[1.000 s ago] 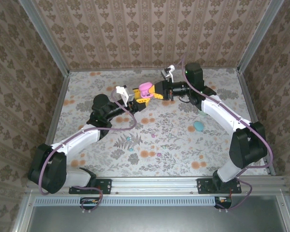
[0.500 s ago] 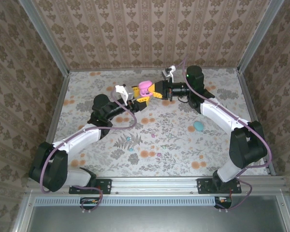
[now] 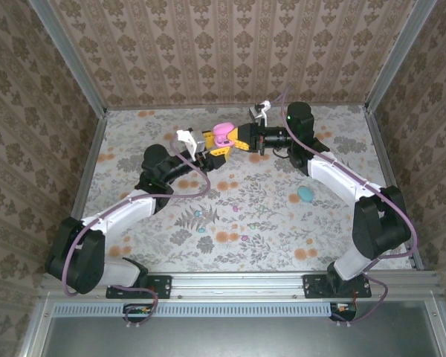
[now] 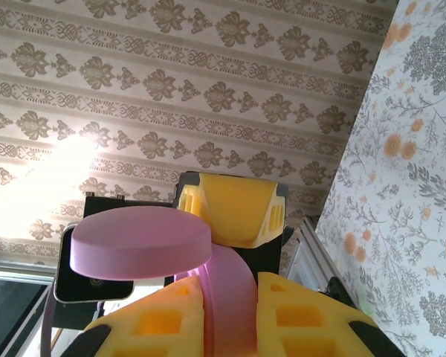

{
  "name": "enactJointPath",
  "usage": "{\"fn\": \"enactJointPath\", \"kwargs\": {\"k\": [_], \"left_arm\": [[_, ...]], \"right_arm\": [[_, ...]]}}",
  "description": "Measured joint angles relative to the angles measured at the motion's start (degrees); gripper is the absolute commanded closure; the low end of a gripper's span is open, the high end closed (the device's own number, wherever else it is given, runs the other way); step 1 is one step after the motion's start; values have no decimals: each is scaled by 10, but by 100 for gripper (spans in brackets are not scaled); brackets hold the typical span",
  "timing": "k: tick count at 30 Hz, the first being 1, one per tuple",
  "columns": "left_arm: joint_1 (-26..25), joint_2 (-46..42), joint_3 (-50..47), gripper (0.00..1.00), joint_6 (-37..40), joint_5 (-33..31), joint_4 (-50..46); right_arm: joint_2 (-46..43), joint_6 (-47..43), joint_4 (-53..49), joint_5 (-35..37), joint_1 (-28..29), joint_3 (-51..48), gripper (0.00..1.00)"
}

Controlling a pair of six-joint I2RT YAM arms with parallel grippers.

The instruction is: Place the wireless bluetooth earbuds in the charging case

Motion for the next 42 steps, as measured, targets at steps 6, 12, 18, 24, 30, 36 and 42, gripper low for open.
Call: {"fn": "enactJointPath", "kwargs": {"k": [6, 12, 18, 24, 30, 36, 42], "left_arm": [[0, 0, 0, 55, -2, 0, -4], [0, 4, 0, 60, -2, 0, -10], [0, 9, 0, 64, -2, 0, -11], [0, 9, 0, 65, -5, 3, -7], [0, 9, 0, 65, -7, 4, -5], [0, 9, -1, 65, -10, 4, 3], [0, 9, -6, 65, -19, 4, 17]], "right_arm": [[0, -14, -9, 0, 0, 0, 85], [0, -35, -28, 5, 0, 0, 84], [-1, -54, -47, 9, 0, 2, 78], [-10, -84, -87, 19, 0, 12, 76], [-14, -105, -109, 30, 0, 15, 62], [-22, -119, -126, 44, 0, 16, 59], [-35, -137, -142, 53, -1, 19, 55]]}}
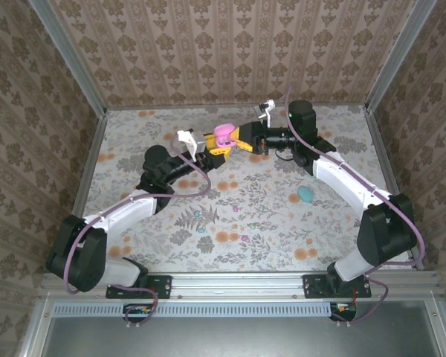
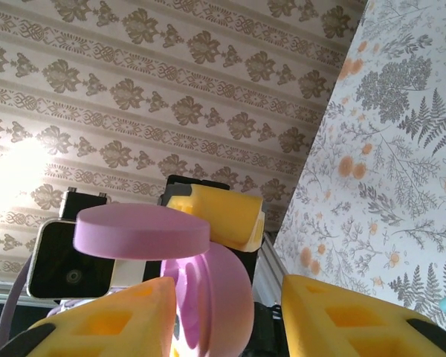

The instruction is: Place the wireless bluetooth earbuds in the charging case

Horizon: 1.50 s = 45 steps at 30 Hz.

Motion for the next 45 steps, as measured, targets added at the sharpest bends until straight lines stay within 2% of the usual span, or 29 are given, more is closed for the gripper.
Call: {"fn": "enactJointPath", "kwargs": {"k": [13, 26, 33, 40, 45], "left_arm": [[0, 3, -11, 65, -17, 0, 27], [0, 14, -11, 64, -28, 0, 44], [0, 16, -11, 63, -28, 0, 44], [0, 17, -11, 62, -28, 0, 42], [0, 17, -10, 59, -26, 0, 42]], "right_arm": [[-8, -17, -26, 7, -4, 10, 51], [20, -12, -32, -21, -1, 35, 49], [30, -2, -31, -41, 2, 35, 54], [40, 6, -25, -58, 7, 38, 73], [40, 9, -26, -57, 5, 40, 79]]}}
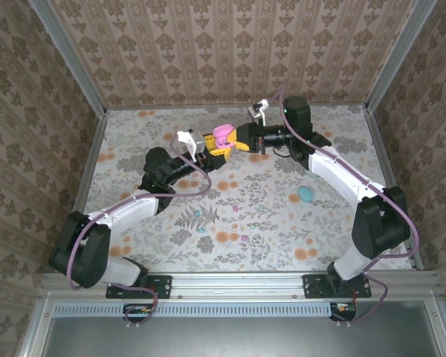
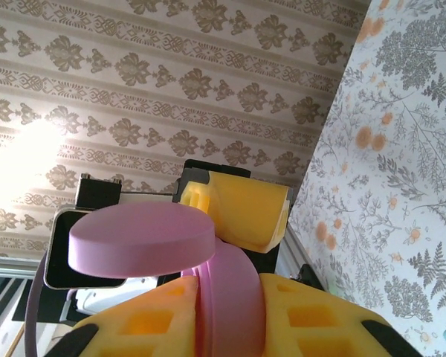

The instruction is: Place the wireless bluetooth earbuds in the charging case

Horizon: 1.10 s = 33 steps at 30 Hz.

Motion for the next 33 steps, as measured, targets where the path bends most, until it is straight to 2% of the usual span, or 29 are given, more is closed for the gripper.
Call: {"fn": "enactJointPath", "kwargs": {"k": [15, 23, 33], "left_arm": [[0, 0, 0, 54, 3, 0, -3], [0, 0, 0, 58, 3, 0, -3], [0, 0, 0, 64, 3, 0, -5]], "right_arm": [[0, -7, -2, 4, 0, 0, 81], [0, -6, -2, 4, 0, 0, 81], [0, -6, 0, 9, 0, 0, 65]]}}
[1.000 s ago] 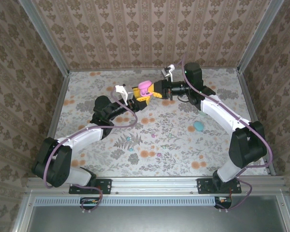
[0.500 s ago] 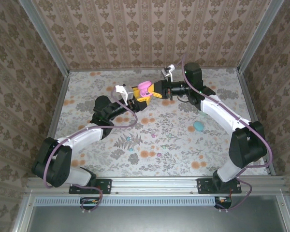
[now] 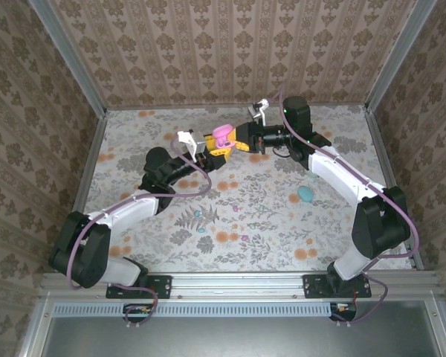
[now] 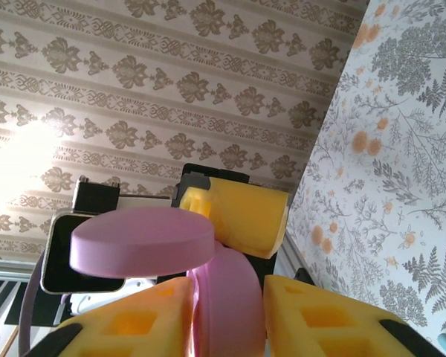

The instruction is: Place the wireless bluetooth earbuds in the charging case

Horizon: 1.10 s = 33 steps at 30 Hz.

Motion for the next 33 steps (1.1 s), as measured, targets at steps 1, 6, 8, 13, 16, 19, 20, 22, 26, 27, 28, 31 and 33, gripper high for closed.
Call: {"fn": "enactJointPath", "kwargs": {"k": [1, 6, 8, 13, 16, 19, 20, 22, 26, 27, 28, 31, 33], "left_arm": [[0, 0, 0, 64, 0, 0, 0], [0, 0, 0, 64, 0, 0, -9], [0, 0, 0, 64, 1, 0, -12], [0, -9, -8, 65, 5, -3, -20], [5, -17, -18, 65, 7, -3, -22], [11, -29, -28, 65, 7, -3, -26], [13, -33, -31, 65, 7, -3, -29], [18, -44, -35, 65, 7, -3, -33], [23, -70, -47, 65, 8, -5, -42], [26, -78, -50, 65, 9, -5, -46], [27, -86, -55, 65, 9, -5, -50], [33, -107, -71, 65, 10, -5, -64], [35, -120, -81, 65, 12, -10, -73]], "right_arm": [[0, 0, 0, 3, 0, 0, 60], [-7, -2, 0, 16, -5, 0, 48], [-15, -7, -2, 21, -9, 0, 43], [-57, -43, -28, 39, -28, -1, 29], [-89, -84, -58, 60, -44, -2, 8], [-130, -143, -108, 110, -64, -9, 0], [-146, -164, -125, 131, -70, -11, 0], [-180, -201, -153, 181, -81, -23, 0], [-256, -228, -162, 265, -105, -90, 0], [-271, -230, -159, 279, -110, -112, 4], [-280, -234, -164, 292, -115, -129, 9], [-260, -252, -200, 314, -119, -134, 29], [-229, -269, -232, 315, -117, -130, 40]]}}
